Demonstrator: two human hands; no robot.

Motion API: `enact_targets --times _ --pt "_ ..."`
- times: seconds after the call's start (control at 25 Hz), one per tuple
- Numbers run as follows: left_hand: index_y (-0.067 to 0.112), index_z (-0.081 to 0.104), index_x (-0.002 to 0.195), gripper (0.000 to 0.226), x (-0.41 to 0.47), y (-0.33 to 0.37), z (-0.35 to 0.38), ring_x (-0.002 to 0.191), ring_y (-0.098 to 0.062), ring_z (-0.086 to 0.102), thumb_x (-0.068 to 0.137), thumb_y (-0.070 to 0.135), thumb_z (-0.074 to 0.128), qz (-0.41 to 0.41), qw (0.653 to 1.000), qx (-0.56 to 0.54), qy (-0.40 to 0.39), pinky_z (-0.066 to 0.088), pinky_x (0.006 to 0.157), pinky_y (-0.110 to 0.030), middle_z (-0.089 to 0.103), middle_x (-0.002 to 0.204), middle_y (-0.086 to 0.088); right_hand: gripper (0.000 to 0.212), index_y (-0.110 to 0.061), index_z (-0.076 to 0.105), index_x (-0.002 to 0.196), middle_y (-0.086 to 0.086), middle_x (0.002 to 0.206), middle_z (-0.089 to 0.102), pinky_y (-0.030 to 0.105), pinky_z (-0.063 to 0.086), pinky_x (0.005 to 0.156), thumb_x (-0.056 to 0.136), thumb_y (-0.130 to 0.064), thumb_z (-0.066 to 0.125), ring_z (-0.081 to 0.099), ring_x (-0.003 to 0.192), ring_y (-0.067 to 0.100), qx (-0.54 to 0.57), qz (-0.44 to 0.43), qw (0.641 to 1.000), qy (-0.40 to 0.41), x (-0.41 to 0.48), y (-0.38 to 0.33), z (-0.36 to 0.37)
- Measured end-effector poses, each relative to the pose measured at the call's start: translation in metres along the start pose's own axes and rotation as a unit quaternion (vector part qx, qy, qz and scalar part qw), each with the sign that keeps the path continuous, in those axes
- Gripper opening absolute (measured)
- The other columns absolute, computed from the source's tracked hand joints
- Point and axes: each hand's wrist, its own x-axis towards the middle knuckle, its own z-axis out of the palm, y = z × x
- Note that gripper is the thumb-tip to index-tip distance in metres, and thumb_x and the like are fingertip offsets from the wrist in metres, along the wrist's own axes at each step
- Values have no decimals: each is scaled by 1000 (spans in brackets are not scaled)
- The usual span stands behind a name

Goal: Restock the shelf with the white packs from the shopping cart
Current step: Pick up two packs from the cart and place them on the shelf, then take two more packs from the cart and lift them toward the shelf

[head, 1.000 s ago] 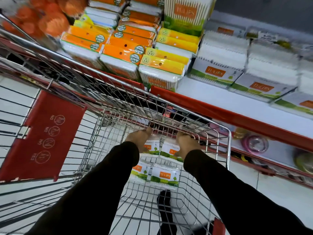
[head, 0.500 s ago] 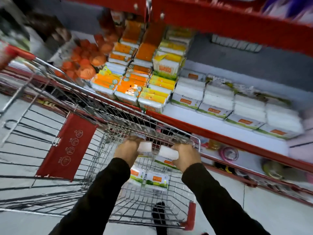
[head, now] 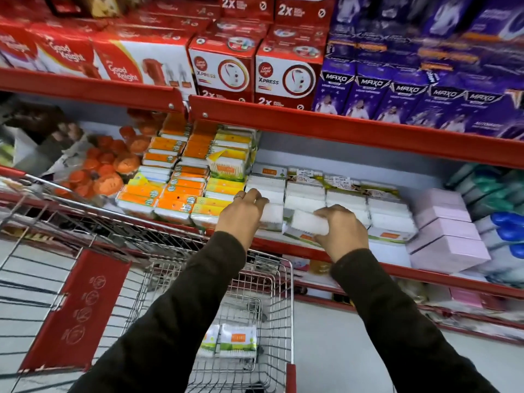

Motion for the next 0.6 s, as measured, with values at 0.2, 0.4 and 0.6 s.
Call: enact_targets --times 0.2,0.4,0.6 --pt "14 55 133 52 23 6 34 119 -28 54 86 -6 61 -2 997 37 -63 57 83 -38 50 132 -7 52 -23 66 123 5 117 66 34 55 85 77 -3 76 62 111 26 -54 -27 998 -25 32 1 35" --pt "16 53 136 55 27 1 54 117 -28 59 85 -2 67 2 997 25 -79 60 84 -39 49 135 -7 50 -18 67 121 7 113 66 37 59 83 77 6 72 62 109 28 -91 -48 994 -44 43 -3 51" --pt "17 50 140 61 1 -10 50 122 -32 55 83 7 70 45 998 -37 -1 54 94 -42 53 138 -8 56 -17 59 128 7 126 57 36 49 101 76 -4 74 50 123 27 14 -59 998 -21 16 -15 44"
